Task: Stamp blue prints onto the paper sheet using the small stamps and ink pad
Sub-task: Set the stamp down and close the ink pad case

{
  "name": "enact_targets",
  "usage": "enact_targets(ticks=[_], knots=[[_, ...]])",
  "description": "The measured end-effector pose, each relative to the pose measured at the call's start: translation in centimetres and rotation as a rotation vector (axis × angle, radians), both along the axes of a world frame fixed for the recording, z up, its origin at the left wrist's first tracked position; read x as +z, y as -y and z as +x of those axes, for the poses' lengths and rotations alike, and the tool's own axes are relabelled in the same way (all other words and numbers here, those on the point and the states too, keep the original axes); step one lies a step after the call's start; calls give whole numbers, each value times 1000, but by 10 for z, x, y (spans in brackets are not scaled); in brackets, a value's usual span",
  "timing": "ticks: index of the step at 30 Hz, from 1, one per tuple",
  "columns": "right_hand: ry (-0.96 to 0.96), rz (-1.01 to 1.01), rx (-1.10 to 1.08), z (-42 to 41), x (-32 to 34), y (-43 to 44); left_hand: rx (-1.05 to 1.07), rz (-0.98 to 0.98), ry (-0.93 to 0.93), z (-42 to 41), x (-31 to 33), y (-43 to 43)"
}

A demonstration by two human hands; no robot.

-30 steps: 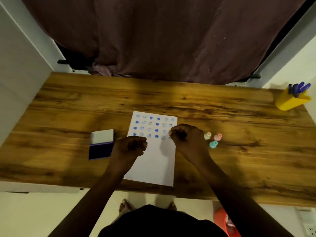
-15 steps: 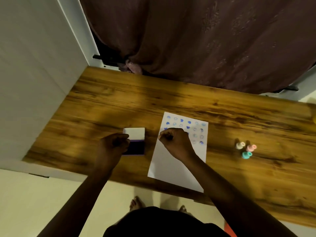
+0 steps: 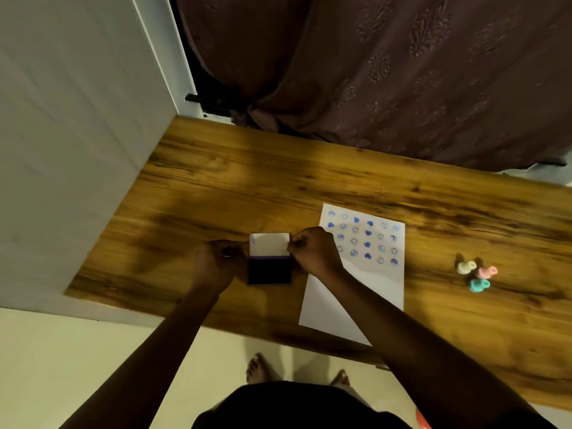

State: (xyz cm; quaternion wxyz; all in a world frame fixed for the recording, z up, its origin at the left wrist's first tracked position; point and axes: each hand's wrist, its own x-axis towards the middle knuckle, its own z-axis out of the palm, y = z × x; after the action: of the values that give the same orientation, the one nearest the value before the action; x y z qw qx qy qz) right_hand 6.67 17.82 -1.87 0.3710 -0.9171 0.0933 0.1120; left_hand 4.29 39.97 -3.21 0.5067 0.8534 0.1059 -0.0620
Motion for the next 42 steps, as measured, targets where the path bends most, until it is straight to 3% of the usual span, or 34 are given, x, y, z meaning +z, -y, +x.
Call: enact_targets(ticks=[7,16,32,39,42], knots=[[1,-103,-33,9,-8,-12,-110,68,-87,15,-4,1],[32,-23,-84,3,-10,-13,-133,34,-103,13,-3,4],[52,97,39,-20,3,5,-95,224,76,-3,12,12],[-94,305,-101,-31,4,9,-221,259,114,-12,12,-1],[-31,210,-55,-39,0,6,-235,240,100,-19,9,-4]])
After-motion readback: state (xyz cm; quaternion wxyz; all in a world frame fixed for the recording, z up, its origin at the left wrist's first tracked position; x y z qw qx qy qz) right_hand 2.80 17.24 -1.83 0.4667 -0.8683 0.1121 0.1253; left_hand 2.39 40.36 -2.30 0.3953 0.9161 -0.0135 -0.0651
